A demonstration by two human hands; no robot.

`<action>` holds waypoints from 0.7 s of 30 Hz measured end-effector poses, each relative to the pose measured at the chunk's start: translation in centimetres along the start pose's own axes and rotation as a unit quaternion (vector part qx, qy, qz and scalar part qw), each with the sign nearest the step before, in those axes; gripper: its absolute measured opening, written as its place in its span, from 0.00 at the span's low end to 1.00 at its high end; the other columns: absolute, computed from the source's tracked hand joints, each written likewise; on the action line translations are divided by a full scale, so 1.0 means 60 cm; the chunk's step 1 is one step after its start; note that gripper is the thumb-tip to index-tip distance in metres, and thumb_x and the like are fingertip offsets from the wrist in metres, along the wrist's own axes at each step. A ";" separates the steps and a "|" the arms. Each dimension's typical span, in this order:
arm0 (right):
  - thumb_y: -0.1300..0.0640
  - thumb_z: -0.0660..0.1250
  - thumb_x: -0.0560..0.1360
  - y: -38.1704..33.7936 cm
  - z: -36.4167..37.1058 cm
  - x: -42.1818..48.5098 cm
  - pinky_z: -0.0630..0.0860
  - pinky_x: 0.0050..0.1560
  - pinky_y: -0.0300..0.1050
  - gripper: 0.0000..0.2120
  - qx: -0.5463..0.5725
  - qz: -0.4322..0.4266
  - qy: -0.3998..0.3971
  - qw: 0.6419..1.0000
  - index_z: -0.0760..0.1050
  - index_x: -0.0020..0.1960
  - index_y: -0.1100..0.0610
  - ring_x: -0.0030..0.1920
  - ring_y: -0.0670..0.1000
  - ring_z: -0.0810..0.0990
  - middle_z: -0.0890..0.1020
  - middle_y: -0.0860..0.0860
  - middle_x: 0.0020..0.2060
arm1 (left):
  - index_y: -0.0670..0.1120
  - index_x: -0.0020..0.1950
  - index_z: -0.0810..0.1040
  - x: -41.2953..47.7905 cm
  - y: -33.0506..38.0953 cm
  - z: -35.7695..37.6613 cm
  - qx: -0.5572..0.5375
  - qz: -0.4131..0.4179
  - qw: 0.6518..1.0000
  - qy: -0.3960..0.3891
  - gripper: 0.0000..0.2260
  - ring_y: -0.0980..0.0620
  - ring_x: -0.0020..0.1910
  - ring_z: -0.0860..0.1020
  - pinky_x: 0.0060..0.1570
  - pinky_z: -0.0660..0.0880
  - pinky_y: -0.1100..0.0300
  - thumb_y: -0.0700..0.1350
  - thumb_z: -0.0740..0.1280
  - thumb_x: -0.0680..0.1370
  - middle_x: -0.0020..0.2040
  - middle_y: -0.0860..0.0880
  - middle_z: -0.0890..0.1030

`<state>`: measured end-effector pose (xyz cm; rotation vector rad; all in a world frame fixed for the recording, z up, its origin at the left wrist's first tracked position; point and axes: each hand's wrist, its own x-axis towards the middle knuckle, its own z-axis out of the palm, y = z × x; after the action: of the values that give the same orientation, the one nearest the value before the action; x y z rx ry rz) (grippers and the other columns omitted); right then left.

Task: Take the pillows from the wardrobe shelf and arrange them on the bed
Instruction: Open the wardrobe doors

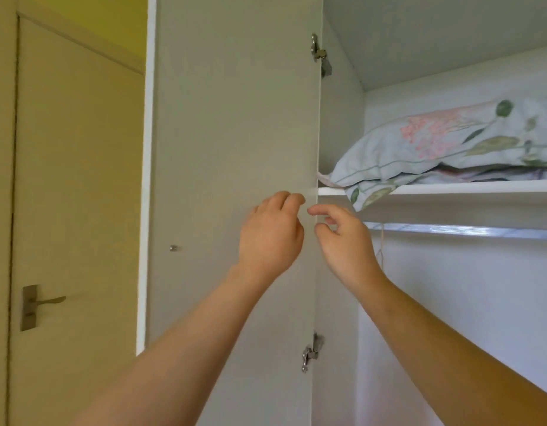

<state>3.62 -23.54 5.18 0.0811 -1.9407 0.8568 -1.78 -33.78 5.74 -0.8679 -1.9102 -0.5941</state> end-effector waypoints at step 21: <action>0.62 0.58 0.75 0.183 -0.378 0.185 0.69 0.60 0.50 0.17 -0.386 0.024 0.142 0.911 0.71 0.64 0.56 0.63 0.57 0.69 0.75 0.54 0.63 | 0.47 0.68 0.68 0.314 0.274 0.271 -0.181 0.146 0.971 0.057 0.16 0.45 0.68 0.66 0.62 0.64 0.49 0.42 0.54 0.80 0.68 0.47 0.71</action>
<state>10.58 1.42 14.49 -0.5351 -1.8719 0.0696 -4.10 -5.79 15.89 -1.2925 -1.5529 -0.8058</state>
